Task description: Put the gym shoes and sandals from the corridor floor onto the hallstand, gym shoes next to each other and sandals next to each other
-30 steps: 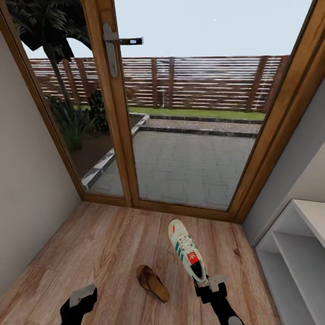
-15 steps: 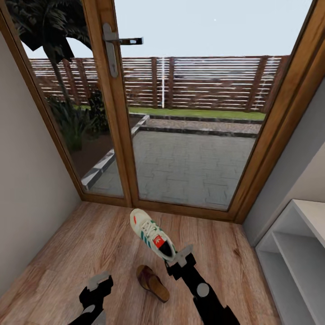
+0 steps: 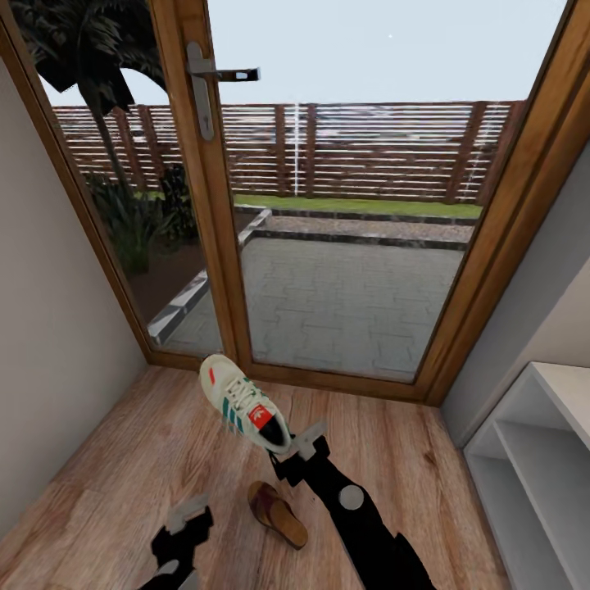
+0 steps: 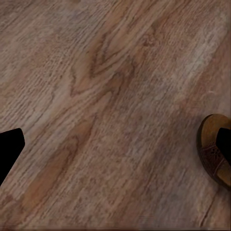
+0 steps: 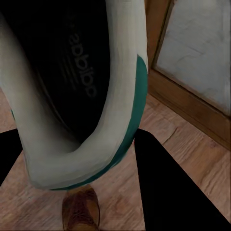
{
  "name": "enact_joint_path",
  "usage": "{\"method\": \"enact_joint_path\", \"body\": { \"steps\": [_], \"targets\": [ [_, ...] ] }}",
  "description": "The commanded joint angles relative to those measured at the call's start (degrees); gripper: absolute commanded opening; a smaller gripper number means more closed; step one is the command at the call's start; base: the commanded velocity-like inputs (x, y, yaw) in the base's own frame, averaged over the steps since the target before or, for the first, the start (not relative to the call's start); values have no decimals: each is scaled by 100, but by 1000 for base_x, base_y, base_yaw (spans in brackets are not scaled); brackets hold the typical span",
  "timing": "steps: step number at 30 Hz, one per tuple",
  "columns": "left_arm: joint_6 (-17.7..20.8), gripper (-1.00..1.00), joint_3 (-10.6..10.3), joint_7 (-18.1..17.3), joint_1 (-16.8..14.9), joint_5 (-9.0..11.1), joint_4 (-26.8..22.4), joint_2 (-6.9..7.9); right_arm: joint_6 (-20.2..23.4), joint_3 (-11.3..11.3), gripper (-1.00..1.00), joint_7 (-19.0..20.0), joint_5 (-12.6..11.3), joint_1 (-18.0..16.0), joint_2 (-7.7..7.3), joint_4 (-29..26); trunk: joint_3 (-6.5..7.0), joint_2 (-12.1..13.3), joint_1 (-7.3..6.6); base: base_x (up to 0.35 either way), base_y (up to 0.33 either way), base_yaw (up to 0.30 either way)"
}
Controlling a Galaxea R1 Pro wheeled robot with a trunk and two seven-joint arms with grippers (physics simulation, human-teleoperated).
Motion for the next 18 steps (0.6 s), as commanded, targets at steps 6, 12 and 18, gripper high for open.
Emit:
{"method": "enact_joint_path", "body": {
  "steps": [6, 12, 18],
  "targets": [
    [-23, 100, 9, 13, -3, -3, 8, -75, 1129, 22, -100, 263, -43, 0, 1, -1437, -5, -2, -1, 0, 0, 0],
    [-24, 100, 9, 15, -7, -6, 4, -77, 1179, 4, -100, 570, -40, 0, 1, -1480, -5, -2, -1, 0, 0, 0],
    [-37, 100, 9, 16, -4, -11, 3, -78, 1187, -20, -100, 633, -48, 0, 1, -1496, -5, -2, -1, 51, -41, 0]
  ]
}}
